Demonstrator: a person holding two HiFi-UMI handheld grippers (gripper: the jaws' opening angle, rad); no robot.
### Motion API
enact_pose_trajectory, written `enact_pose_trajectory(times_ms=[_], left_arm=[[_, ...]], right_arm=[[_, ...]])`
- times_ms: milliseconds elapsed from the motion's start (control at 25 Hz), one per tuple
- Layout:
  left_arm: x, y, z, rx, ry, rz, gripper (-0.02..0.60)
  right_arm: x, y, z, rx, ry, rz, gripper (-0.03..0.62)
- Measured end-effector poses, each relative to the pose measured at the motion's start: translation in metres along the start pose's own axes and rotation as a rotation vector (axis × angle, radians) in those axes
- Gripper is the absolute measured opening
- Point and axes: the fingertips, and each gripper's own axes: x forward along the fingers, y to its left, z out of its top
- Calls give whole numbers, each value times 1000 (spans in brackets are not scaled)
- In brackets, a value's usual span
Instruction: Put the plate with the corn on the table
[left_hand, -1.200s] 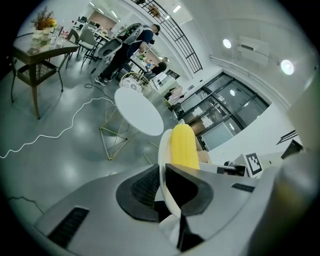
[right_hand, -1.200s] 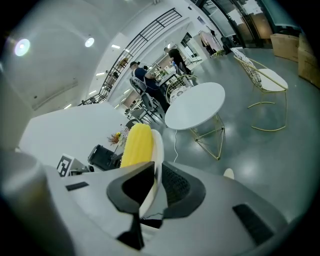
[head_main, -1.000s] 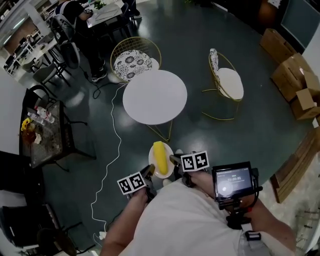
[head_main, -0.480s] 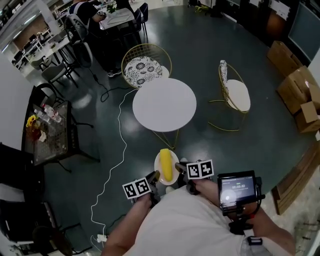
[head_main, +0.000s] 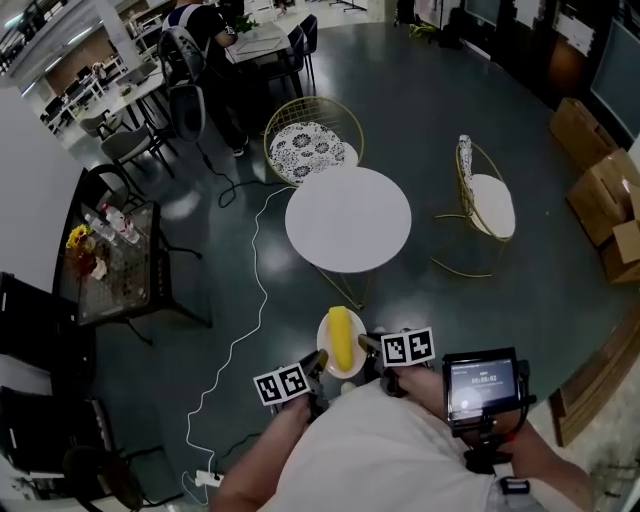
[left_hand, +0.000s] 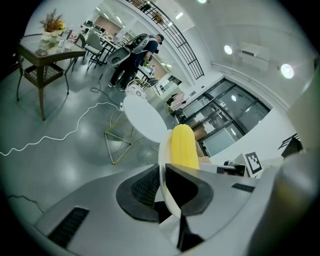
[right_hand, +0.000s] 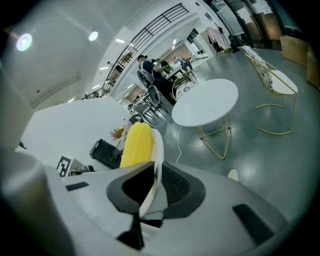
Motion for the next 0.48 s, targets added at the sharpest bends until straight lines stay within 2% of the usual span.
enact_pose_trajectory(times_ms=[480], left_arm=[[-9, 13, 12, -21, -24, 16, 41]], right_arm=[[16, 12, 6, -11, 22, 16, 54]])
